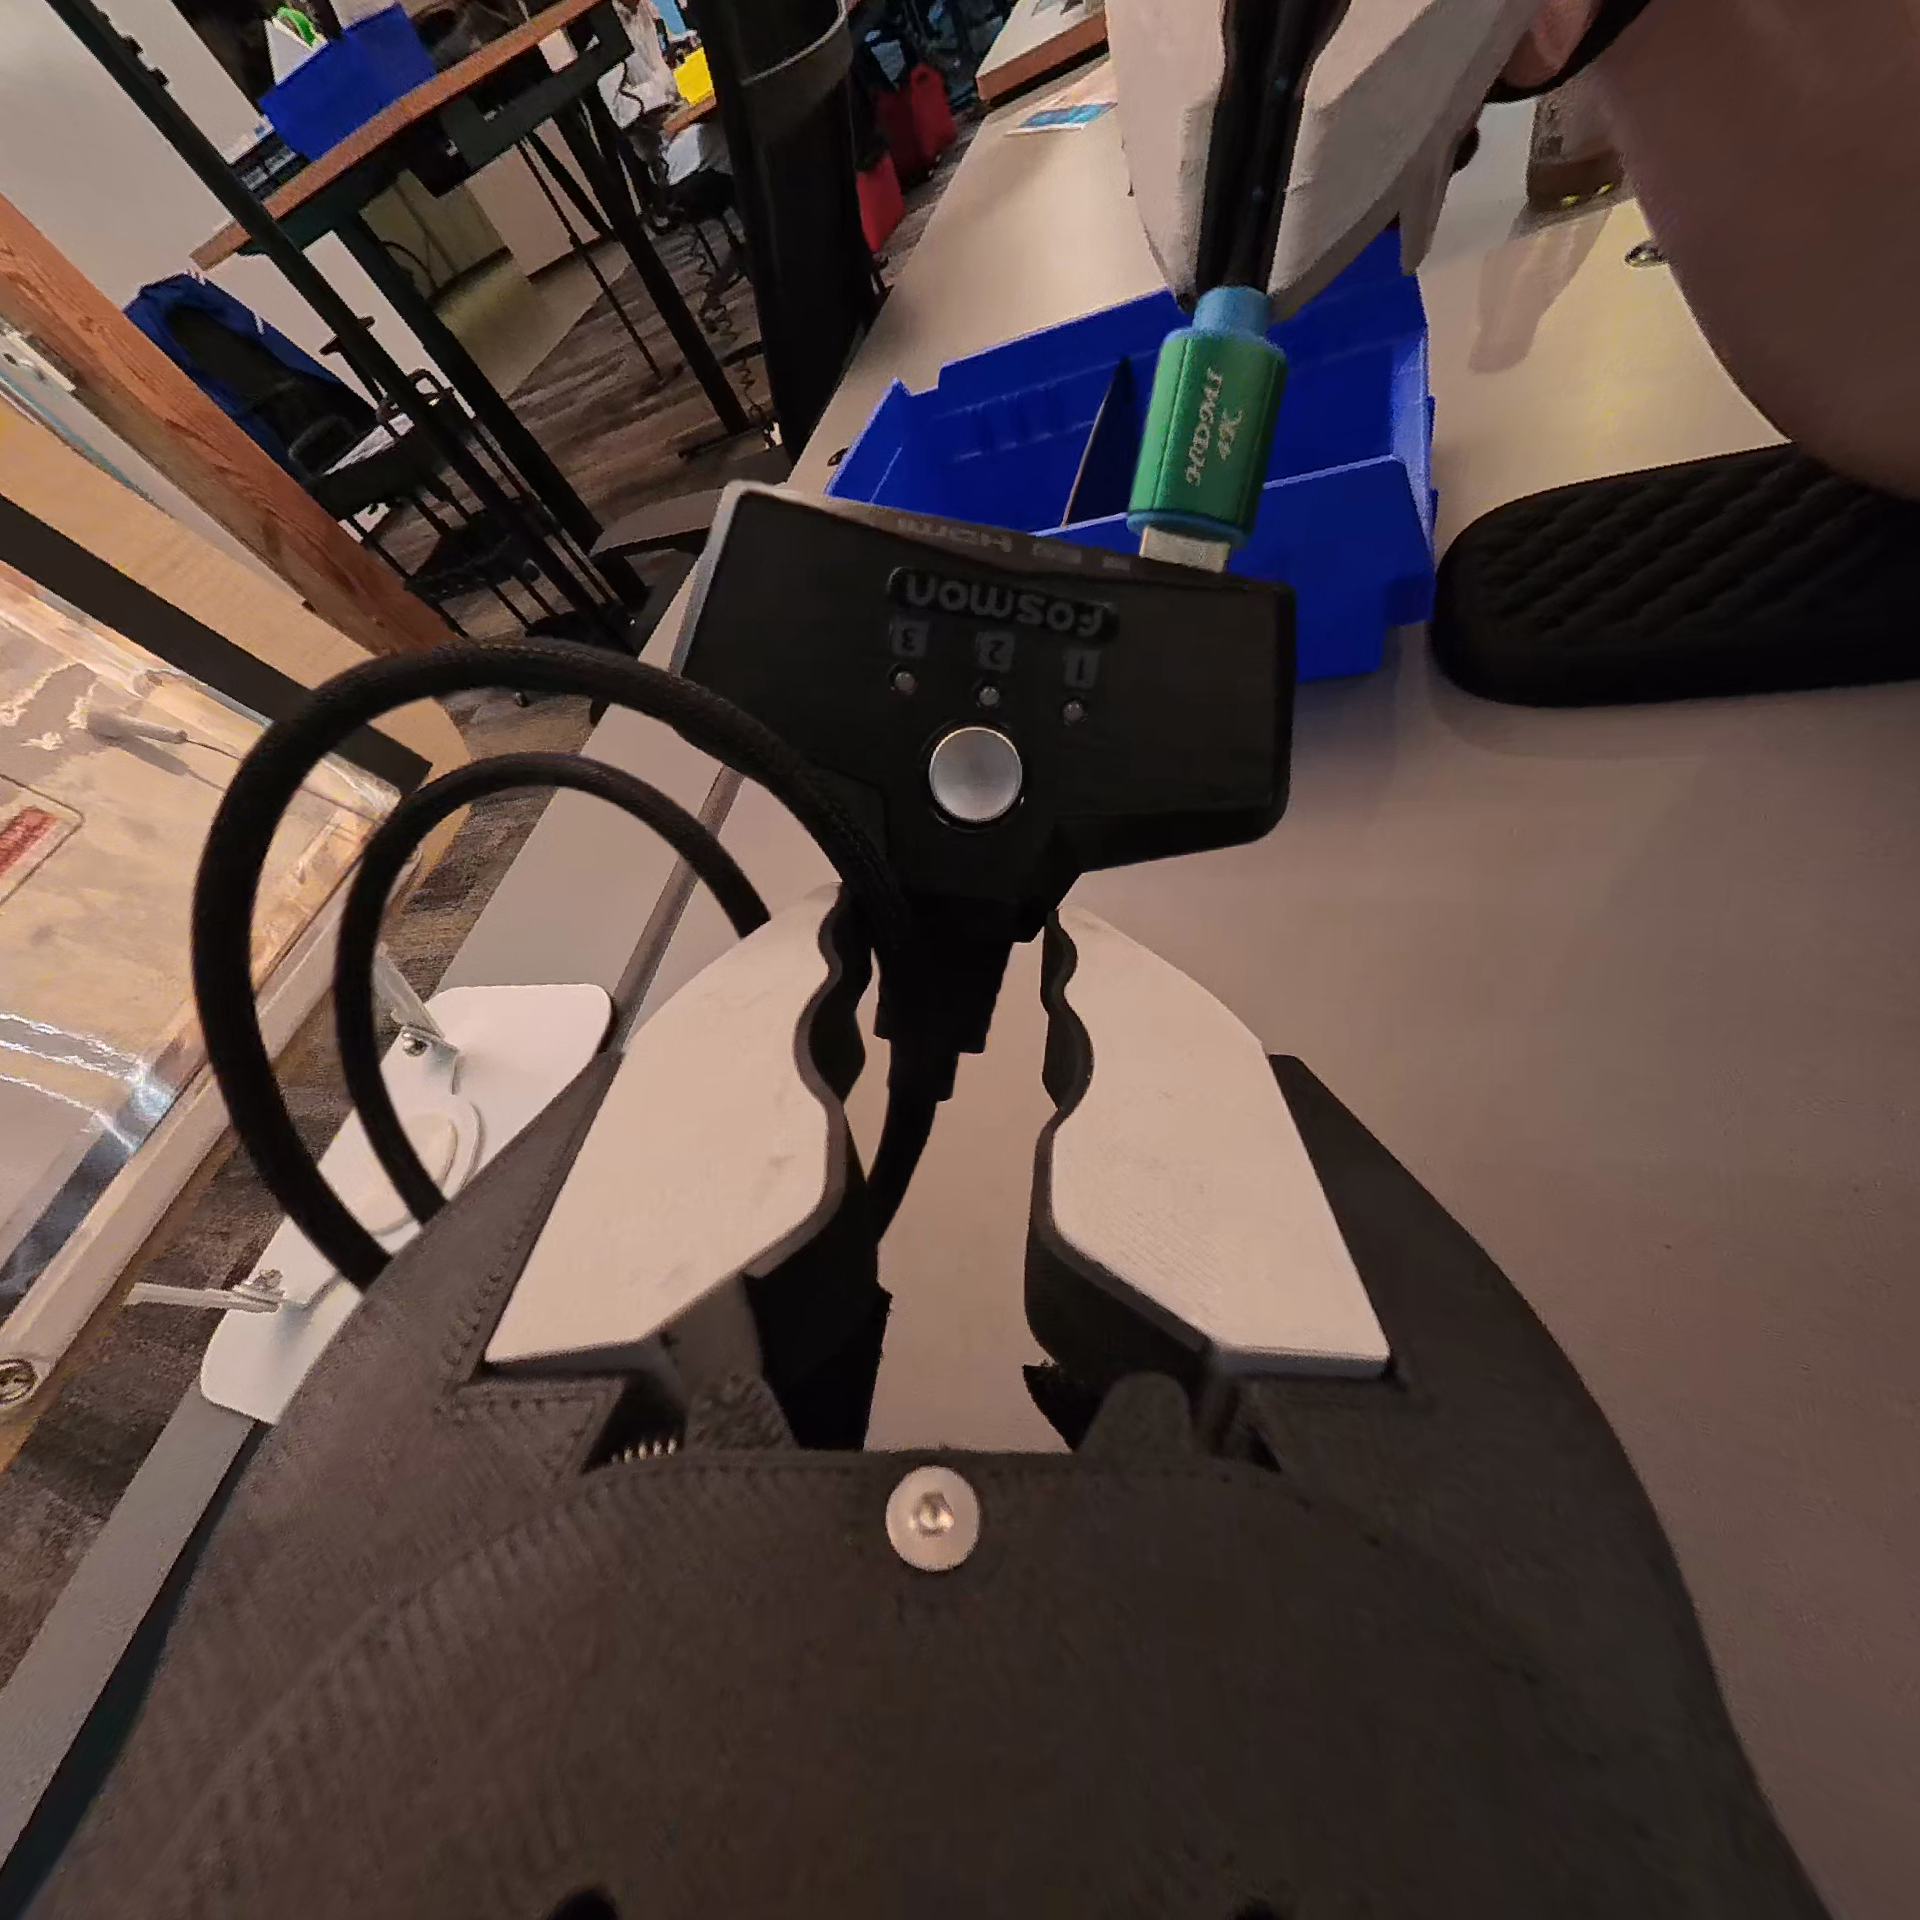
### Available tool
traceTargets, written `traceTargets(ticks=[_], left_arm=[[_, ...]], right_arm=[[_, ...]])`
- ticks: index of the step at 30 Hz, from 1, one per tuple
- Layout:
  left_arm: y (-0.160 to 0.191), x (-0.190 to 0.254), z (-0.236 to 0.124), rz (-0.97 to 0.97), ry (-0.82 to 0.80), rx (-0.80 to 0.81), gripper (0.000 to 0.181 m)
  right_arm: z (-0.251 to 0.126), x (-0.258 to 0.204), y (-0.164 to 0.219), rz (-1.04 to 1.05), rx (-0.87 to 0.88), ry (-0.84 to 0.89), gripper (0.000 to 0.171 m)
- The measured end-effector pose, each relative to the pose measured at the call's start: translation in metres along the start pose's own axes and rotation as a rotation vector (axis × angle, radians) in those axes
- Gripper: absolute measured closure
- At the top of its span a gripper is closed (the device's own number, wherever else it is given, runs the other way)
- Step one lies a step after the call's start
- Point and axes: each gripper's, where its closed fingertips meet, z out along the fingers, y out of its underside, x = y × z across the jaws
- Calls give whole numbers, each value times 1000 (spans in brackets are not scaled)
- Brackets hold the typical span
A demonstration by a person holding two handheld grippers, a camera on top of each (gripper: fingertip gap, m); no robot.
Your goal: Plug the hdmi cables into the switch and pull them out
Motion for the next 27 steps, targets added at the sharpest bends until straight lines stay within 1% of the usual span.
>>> traceTargets(ticks=[4, 7, 17, 20, 24, 26, 27], left_arm=[[-7, -4, -4, -47, 0, 52, 150], [-6, -6, -4, -52, -13, 44, 150], [-8, -14, -5, -109, -39, 64, 150], [-5, -15, -6, -100, -49, 43, 150], [12, -9, -4, -30, 0, -47, 150], [26, -6, -3, -47, 47, -98, 150], [36, -5, -3, -53, 64, -137, 150]], right_arm=[[-2, 1, -6, -13, 31, 13, 163], [2, 3, -3, -27, 21, 22, 163], [6, 7, -10, -17, 86, 28, 163], [9, 7, -9, -19, 86, 29, 163], [15, 10, 3, -77, 47, 29, 161], [13, 8, 19, -96, -15, -26, 148], [9, 8, 32, -108, -66, -54, 146]])
